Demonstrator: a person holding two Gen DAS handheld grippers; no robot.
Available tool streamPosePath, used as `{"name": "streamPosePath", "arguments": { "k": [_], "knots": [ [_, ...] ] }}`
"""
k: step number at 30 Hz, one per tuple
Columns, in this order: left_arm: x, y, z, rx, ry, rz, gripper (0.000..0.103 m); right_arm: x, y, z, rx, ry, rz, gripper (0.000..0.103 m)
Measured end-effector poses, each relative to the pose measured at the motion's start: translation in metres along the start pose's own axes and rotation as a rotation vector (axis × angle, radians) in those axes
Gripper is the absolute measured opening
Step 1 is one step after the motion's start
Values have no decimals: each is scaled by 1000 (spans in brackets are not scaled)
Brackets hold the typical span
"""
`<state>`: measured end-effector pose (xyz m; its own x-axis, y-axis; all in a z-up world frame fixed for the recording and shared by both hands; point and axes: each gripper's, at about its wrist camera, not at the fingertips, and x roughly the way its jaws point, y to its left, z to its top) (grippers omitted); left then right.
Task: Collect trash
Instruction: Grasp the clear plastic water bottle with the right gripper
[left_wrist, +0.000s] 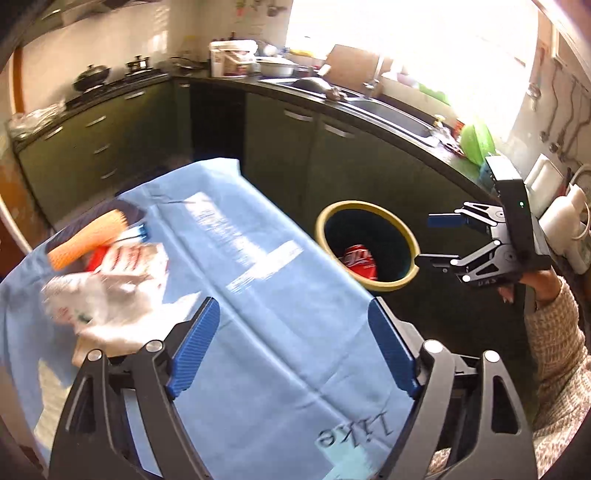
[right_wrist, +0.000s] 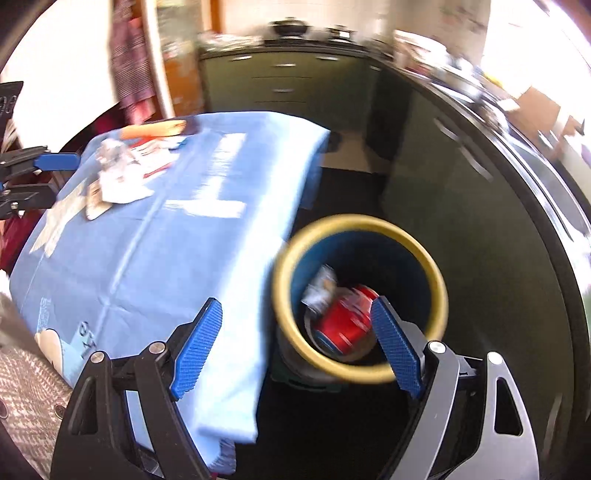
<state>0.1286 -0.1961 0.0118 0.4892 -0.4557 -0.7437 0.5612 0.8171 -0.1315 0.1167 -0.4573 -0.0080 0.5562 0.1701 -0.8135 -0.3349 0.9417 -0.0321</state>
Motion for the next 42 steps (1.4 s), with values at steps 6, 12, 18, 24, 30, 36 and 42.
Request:
{"name": "streamPosePath", "arguments": {
  "k": [6, 12, 18, 24, 30, 36, 42],
  "knots": [
    [-68, 77, -56, -128, -65, 260, 89, 43, 98, 79, -214, -18, 180, 68],
    [-104, 132, -104, -293, -78, 331, 92, 91, 198, 155, -382, 4, 377, 60],
    [-111, 155, -137, -388, -63, 325, 92, 146, 267, 210, -535, 80, 399, 52],
    [-112, 162, -143, -408, -69, 317, 92, 187, 280, 235, -594, 186, 355, 53],
    [-110, 169, -150, -431, -65, 307, 92, 215, 288, 241, -629, 259, 349, 62],
    [-108, 173, -154, -446, -58, 303, 92, 229, 304, 239, -655, 268, 346, 64],
    [-105, 172, -156, -446, -49, 295, 92, 248, 312, 233, -671, 302, 332, 72]
  ]
}}
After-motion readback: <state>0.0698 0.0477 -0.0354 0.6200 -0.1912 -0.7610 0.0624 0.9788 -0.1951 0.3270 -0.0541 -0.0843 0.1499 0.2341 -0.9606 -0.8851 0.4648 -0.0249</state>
